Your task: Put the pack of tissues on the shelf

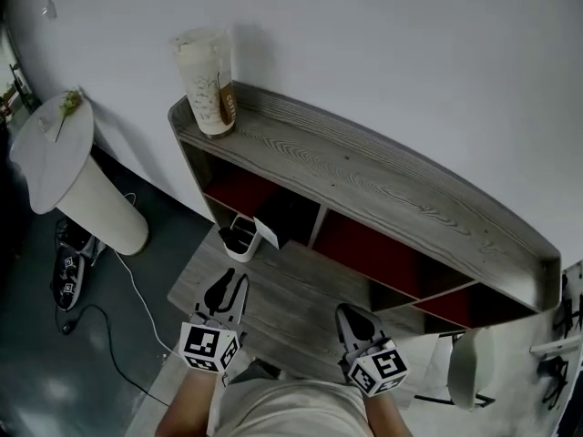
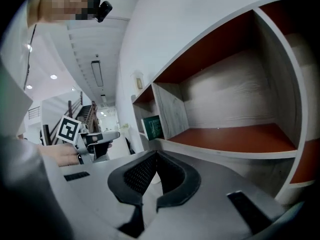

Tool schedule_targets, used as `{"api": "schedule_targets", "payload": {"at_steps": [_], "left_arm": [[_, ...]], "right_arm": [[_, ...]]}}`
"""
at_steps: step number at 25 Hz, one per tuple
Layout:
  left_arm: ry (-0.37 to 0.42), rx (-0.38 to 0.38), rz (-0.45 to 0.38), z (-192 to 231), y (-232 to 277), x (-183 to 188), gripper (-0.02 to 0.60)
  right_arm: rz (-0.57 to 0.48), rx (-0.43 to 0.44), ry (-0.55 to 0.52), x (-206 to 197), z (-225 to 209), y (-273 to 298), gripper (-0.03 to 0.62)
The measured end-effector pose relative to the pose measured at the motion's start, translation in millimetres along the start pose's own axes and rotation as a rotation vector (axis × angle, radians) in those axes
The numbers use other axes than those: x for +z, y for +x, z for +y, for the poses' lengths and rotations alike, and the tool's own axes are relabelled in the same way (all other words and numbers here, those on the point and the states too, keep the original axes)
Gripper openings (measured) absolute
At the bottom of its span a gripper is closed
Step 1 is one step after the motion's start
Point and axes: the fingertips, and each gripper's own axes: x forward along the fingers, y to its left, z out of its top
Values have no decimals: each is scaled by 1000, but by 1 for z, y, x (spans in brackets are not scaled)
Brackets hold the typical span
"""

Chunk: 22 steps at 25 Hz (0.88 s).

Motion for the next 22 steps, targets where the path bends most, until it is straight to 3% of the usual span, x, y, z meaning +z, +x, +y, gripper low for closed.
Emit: {"api": "schedule_targets", "payload": {"at_steps": [8, 18, 22], "left_arm": [[-19, 44, 21, -10, -37, -9, 22], [-71, 63, 29, -23, -64, -19, 15], [-81, 38, 25, -32, -69, -21, 15]], "right_arm": [[-4, 123, -24, 5, 29, 13, 28], [-3, 213, -45, 3, 47, 13, 28], [3, 237, -55, 2, 52, 12, 28]]}}
